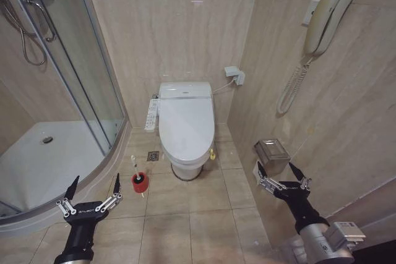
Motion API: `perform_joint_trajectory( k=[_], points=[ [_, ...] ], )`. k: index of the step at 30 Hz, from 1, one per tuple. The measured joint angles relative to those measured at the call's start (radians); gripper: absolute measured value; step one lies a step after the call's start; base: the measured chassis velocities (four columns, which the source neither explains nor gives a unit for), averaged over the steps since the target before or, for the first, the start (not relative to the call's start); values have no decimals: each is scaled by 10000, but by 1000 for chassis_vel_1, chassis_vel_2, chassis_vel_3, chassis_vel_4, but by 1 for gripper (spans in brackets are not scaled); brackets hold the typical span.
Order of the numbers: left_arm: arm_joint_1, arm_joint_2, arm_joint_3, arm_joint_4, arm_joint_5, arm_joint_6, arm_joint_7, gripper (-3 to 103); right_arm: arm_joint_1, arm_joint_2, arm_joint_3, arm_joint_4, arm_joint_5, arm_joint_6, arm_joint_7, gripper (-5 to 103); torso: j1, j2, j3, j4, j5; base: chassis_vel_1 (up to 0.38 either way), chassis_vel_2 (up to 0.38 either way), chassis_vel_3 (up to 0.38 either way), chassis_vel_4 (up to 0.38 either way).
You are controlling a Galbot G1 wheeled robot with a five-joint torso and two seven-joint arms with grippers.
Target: Open the toilet lid, clean the toilet bowl with a toilet brush, close the toilet lid, and flush.
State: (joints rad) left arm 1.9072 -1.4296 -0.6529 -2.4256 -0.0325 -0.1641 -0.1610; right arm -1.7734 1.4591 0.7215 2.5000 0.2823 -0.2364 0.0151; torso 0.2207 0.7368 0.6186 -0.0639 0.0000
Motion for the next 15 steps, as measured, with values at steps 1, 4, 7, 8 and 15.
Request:
perform_joint_trajectory(
  k=[1,4,7,8,15],
  points=[
    [-1,0,0,0,0,0,0,100,0,0,0,0,0,0,0,100,0,0,0,0,0,0,0,0,0],
    [0,0,0,0,0,0,0,100,0,0,0,0,0,0,0,100,0,1,0,0,0,0,0,0,0],
    [0,0,0,0,0,0,0,100,0,0,0,0,0,0,0,100,0,2,0,0,0,0,0,0,0],
    [-1,0,1,0,0,0,0,100,0,0,0,0,0,0,0,100,0,2,0,0,0,0,0,0,0],
    [-1,0,0,0,0,0,0,100,0,0,0,0,0,0,0,100,0,2,0,0,0,0,0,0,0]
  ],
)
